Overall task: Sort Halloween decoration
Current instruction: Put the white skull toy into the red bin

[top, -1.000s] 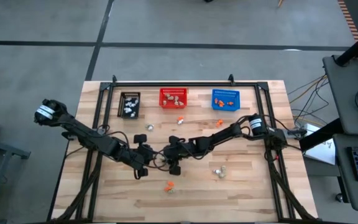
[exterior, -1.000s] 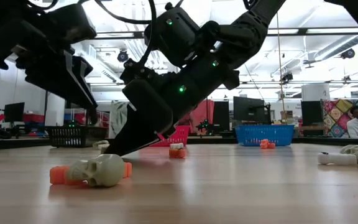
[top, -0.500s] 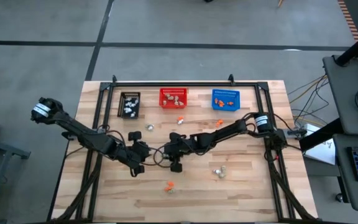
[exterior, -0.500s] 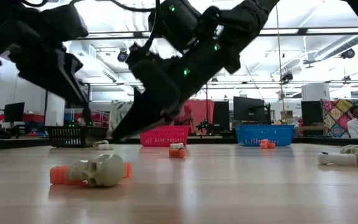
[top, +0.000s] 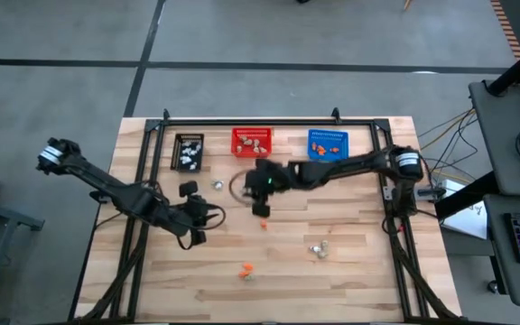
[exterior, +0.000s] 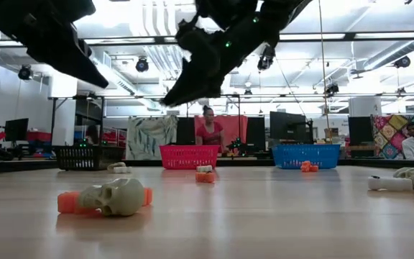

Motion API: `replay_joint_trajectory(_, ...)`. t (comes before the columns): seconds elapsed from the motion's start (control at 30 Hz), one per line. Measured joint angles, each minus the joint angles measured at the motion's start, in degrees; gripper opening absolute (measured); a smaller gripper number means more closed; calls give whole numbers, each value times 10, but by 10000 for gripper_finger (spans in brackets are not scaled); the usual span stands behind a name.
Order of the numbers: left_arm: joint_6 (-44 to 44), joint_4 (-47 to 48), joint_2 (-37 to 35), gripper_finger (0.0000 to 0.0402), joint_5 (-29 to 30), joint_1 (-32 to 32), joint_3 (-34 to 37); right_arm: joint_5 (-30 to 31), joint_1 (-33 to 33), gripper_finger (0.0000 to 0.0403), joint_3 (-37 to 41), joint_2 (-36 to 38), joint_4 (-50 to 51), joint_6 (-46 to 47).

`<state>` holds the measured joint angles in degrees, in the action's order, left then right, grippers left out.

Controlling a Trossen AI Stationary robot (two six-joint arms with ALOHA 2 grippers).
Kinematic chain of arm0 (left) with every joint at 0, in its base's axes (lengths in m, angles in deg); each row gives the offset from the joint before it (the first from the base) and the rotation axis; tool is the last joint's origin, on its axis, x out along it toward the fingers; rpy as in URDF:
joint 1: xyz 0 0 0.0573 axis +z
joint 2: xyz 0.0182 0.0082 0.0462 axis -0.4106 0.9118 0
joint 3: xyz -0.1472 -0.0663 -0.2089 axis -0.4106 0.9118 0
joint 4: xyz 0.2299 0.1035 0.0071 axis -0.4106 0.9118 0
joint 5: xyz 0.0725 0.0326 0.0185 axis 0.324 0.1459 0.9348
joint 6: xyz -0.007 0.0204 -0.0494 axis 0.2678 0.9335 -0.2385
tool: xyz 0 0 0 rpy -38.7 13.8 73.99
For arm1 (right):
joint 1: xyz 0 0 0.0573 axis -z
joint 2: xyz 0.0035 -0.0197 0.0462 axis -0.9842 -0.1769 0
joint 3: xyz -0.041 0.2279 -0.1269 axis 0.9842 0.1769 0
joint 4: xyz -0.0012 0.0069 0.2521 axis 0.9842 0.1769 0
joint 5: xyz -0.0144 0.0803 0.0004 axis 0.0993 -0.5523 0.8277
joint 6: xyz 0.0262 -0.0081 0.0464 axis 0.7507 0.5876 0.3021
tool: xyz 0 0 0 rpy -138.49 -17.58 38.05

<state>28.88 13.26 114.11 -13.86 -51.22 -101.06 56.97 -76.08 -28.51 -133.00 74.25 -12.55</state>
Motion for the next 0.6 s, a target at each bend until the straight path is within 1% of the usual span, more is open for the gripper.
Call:
replay_joint_trajectory(0.1,4,1,-11,75,14,0,0,0,37,85,-12,16,31,-5)
replay_joint_trajectory(0.27,16,1,-12,75,36,0,0,-7,96,85,-60,13,106,-25)
replay_joint_trajectory(0.4,22,1,-11,75,44,1,0,-18,138,86,-80,12,117,-44)
replay_joint_trajectory(0.6,25,5,-12,75,46,1,0,-58,196,86,-91,11,114,-45)
